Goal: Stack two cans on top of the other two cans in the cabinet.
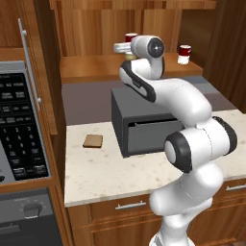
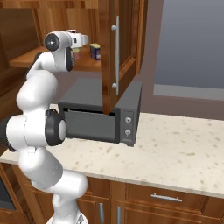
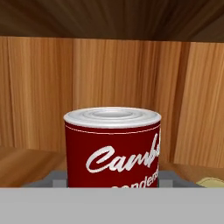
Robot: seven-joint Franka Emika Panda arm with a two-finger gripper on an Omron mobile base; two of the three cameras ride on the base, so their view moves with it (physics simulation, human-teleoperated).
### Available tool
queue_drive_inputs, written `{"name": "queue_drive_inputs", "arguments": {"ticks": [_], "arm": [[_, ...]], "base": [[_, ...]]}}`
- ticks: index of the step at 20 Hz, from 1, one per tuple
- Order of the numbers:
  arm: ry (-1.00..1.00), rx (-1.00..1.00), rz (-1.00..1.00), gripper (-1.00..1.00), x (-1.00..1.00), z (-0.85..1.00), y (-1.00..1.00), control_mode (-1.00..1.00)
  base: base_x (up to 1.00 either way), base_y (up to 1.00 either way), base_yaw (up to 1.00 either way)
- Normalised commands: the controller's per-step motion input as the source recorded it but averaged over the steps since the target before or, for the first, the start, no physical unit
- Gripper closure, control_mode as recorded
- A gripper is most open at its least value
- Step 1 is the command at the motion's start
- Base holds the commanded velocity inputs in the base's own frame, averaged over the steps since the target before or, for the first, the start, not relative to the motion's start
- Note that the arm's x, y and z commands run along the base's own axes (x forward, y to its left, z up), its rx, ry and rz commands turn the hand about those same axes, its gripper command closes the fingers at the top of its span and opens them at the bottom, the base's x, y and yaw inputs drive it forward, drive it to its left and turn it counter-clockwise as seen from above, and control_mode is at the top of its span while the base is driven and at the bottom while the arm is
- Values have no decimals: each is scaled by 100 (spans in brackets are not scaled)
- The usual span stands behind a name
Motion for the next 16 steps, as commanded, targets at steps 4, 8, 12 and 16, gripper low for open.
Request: {"name": "queue_drive_inputs", "arguments": {"ticks": [4, 8, 12, 16], "arm": [[0, 3, 0, 100, 28, -9, 4, -100], [0, 1, 0, 100, 22, -12, 0, -100], [0, 0, 0, 100, 24, -3, 0, -100], [0, 0, 0, 100, 6, 0, 0, -100]], "base": [[0, 0, 0], [0, 0, 0], [0, 0, 0], [0, 0, 0]]}}
